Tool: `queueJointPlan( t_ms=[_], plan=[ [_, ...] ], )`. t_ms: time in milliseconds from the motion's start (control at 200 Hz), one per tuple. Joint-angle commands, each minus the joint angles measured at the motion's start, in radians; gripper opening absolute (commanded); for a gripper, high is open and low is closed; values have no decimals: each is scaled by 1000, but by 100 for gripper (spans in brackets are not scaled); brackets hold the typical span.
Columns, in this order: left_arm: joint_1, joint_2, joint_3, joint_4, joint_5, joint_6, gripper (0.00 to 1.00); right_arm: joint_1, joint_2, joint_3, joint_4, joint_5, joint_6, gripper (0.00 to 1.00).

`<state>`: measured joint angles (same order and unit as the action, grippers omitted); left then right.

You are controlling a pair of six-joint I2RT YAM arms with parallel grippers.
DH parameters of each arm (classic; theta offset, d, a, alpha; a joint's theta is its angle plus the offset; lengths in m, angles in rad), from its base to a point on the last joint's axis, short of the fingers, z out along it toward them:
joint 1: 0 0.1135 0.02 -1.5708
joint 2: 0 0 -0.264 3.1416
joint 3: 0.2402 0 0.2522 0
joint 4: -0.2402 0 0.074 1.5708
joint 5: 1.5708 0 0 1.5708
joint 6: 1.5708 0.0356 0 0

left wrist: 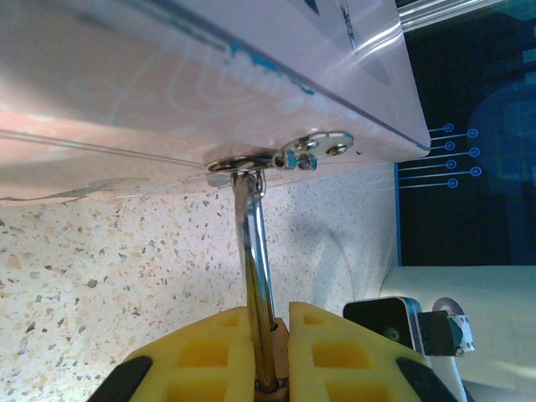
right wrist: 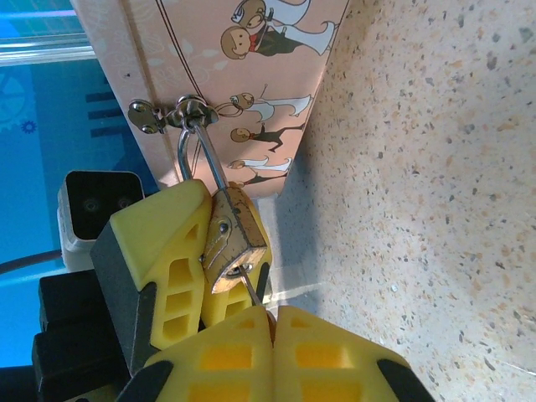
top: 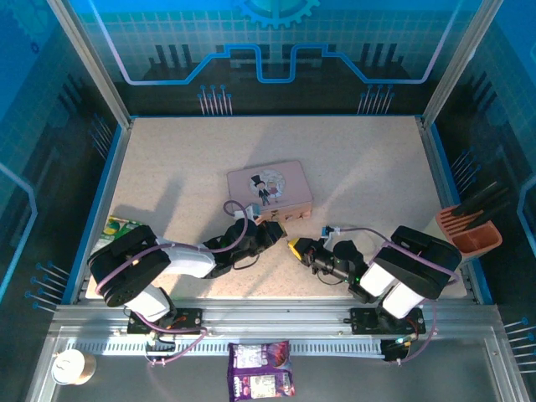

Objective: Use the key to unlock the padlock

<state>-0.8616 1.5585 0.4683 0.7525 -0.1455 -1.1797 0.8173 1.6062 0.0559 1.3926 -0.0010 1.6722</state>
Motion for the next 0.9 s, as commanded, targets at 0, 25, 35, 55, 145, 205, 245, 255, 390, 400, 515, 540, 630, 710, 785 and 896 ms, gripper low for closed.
queueJointPlan(
  t_ms=[0,25,35,55,145,205,245,255,390,400,515,540,630,710,785,896],
  plan=[
    [-10,-9,61,174,3,-41,0,29,-10,-9,31,66,13,0],
    [-10,-7,64,174,4,-42,0,34,-10,-11,31,72,14,0],
    [-10,-6,65,174,4,-42,0,35,-11,-11,30,75,15,0],
    [-10,-6,67,173,5,-41,0,37,-12,-11,31,78,15,0],
    [-10,-8,69,171,7,-42,0,39,-20,-11,31,87,12,0],
    [-10,-13,67,165,7,-41,0,40,-20,-6,31,90,14,0],
    [-10,-17,64,166,6,-42,0,40,-18,-3,31,92,16,0],
    [-10,-17,63,167,6,-43,0,39,-18,-4,31,93,16,0],
    [-10,-31,54,162,-3,-41,0,46,-20,-5,30,117,20,0],
    [-10,-34,54,162,-4,-42,0,48,-20,-4,30,119,22,0],
    [-10,-29,53,165,-5,-43,0,71,-23,-12,31,158,39,0],
    [-11,-28,53,167,-6,-45,0,79,-22,-12,31,167,45,0],
    [-11,-20,57,177,-8,-48,0,105,-22,-14,30,206,57,0],
    [-10,-14,52,195,-14,-49,0,121,-22,-22,31,237,70,0],
    [-10,-11,50,199,-23,-54,0,132,-27,-33,30,263,80,0],
    [-10,-12,50,199,-30,-54,0,149,-35,-45,31,296,88,0]
  ],
)
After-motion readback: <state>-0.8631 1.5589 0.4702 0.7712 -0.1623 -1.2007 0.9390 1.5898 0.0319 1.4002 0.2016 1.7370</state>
